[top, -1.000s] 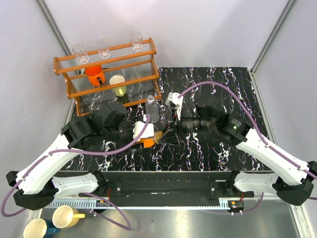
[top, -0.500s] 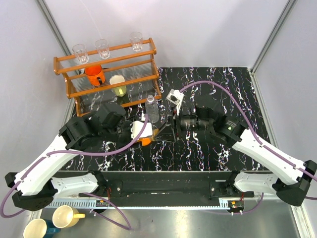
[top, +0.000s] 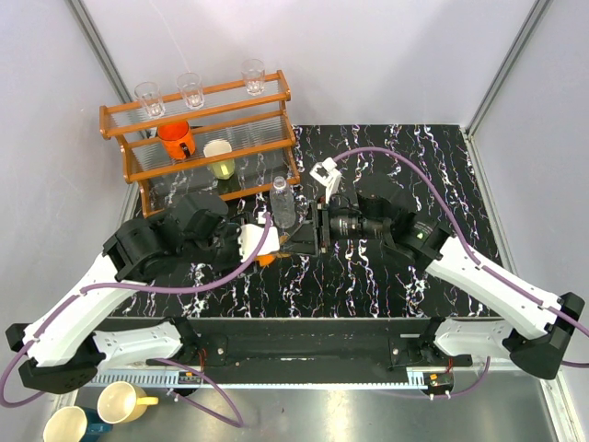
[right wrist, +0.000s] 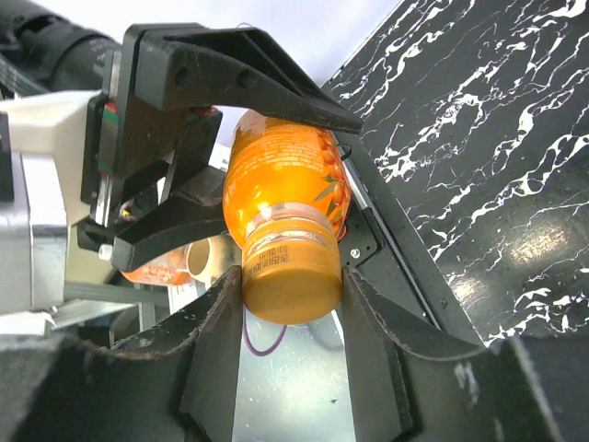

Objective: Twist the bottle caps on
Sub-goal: Screw the bottle cap onto the plastic bottle.

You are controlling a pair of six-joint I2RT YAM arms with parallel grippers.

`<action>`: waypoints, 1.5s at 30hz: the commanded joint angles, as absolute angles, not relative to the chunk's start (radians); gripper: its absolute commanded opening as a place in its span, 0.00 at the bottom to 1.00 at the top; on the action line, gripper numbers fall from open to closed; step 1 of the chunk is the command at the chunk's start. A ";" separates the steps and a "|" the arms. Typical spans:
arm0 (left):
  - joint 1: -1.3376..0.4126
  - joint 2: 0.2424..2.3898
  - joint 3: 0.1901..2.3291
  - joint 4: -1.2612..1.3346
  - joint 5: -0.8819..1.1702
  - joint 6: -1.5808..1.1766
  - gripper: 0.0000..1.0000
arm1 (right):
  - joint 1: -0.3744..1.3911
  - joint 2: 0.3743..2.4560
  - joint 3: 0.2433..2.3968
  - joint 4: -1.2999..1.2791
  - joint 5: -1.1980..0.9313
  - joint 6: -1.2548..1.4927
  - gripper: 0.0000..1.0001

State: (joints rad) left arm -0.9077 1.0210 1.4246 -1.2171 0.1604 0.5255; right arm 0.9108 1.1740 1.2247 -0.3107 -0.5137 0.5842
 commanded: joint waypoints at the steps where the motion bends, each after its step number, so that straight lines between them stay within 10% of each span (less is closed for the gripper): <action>1: -0.919 1.049 1.434 -0.867 0.106 0.491 0.24 | 0.972 1.207 1.275 -0.273 -0.516 0.704 0.21; 18: -0.962 1.058 1.336 -0.752 -0.031 0.548 0.20 | 0.980 1.213 1.304 -0.314 -0.491 0.916 0.30; 30: -0.953 1.020 1.348 -0.778 0.139 0.362 0.17 | 0.980 1.173 1.390 -0.410 -0.388 0.784 0.63; 31: -0.950 1.022 1.354 -0.779 0.152 0.351 0.17 | 0.980 1.181 1.397 -0.414 -0.393 0.782 0.71; 32: -0.950 1.025 1.364 -0.784 0.166 0.342 0.17 | 0.980 1.183 1.405 -0.419 -0.393 0.776 0.99; 45: -0.818 0.994 1.414 -0.764 0.422 0.112 0.15 | 0.979 1.057 1.502 -0.601 -0.374 0.499 1.00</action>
State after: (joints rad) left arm -0.8665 1.0138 1.3636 -0.8574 0.3225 0.2306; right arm 0.9638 1.1309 1.4673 -0.5453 -0.3302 0.6357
